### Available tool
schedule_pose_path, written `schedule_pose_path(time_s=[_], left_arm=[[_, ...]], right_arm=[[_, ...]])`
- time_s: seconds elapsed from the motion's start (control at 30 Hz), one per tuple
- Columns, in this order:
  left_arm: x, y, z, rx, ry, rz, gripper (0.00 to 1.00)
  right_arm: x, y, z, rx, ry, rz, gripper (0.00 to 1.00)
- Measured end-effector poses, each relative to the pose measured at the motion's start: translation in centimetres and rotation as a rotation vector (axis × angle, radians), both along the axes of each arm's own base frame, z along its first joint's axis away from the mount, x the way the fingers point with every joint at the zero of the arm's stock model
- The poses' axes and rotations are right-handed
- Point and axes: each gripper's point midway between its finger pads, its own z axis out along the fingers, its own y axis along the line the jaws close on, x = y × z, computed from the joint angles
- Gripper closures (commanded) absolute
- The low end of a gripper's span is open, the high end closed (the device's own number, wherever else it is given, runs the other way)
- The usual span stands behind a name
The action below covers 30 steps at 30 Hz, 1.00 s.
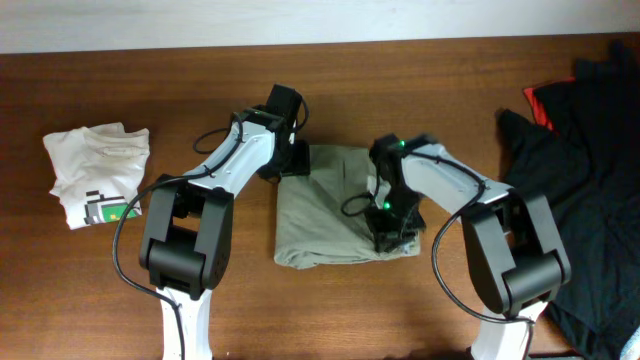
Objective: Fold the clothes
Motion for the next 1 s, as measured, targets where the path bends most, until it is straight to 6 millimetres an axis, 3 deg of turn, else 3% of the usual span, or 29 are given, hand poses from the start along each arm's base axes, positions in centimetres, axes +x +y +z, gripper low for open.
schedule_pose_path(time_s=[0.1,0.17,0.27,0.3,0.37,0.4,0.43,0.5,0.53,0.57,0.67,0.77,0.83,1.0], left_arm=[[-3.0,1.0,-0.3,0.041,0.126,0.001,0.51],[-7.0,1.8,0.0,0.067,0.298,0.022,0.51],[-10.3,1.1,0.6,0.013,0.452,0.057,0.51],[-10.7,0.7,0.7,-0.006,0.470,0.060,0.51],[-11.1,0.1,0.9,-0.040,0.495,0.068,0.49],[-11.1,-0.1,1.0,-0.049,0.494,0.070,0.47],[-10.8,-0.2,1.0,-0.057,0.477,0.068,0.44],[-9.3,-0.7,1.7,-0.084,0.395,0.043,0.01],[-8.2,-1.0,2.8,-0.104,0.324,0.010,0.01],[-6.8,-1.5,4.3,-0.131,0.232,-0.034,0.01],[-1.6,-3.9,9.4,-0.223,-0.122,-0.277,0.01],[0.6,-6.1,10.7,-0.286,-0.278,-0.464,0.01],[1.4,-7.5,10.2,-0.331,-0.327,-0.545,0.01],[1.9,-9.5,5.5,-0.427,-0.293,-0.619,0.01]], right_arm=[[0.5,-2.1,-0.9,-0.090,-0.021,-0.092,0.79],[2.6,-4.6,-0.9,-0.162,-0.100,-0.163,0.78],[7.3,-8.1,-0.2,-0.235,-0.246,-0.237,0.78],[8.7,-9.1,0.7,-0.261,-0.272,-0.250,0.78],[12.5,-10.6,4.8,-0.298,-0.362,-0.256,0.78],[13.2,-10.6,6.5,-0.302,-0.379,-0.254,0.77],[13.7,-10.5,8.2,-0.303,-0.387,-0.249,0.77],[15.6,-10.3,12.6,-0.291,-0.469,-0.256,0.67],[16.1,-10.2,15.0,-0.283,-0.510,-0.258,0.48],[16.3,-10.2,16.3,-0.279,-0.530,-0.261,0.40],[15.9,-10.3,19.8,-0.265,-0.588,-0.263,0.38],[14.4,-10.5,20.7,-0.271,-0.566,-0.259,0.38],[14.0,-10.6,20.7,-0.274,-0.550,-0.257,0.38],[13.3,-10.7,20.6,-0.282,-0.522,-0.251,0.38]])
